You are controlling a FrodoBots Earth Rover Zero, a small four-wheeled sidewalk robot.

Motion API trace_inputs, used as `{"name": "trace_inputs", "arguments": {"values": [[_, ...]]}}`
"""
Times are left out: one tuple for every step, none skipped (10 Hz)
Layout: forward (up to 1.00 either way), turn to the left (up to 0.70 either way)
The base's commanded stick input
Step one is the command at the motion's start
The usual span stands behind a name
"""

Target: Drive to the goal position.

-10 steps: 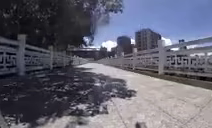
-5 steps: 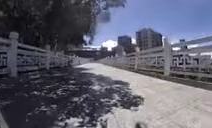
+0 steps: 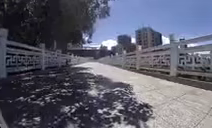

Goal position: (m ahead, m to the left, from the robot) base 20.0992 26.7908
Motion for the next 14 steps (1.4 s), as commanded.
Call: {"name": "trace_inputs", "arguments": {"values": [[0.45, 0.00], [0.45, 0.00], [0.45, 0.00], [0.45, 0.00], [0.45, 0.00], [0.45, 0.00], [0.45, 0.00], [0.45, 0.00], [0.45, 0.00], [0.45, 0.00], [0.45, 0.00], [0.45, 0.00], [0.45, 0.00], [0.45, 0.00]]}}
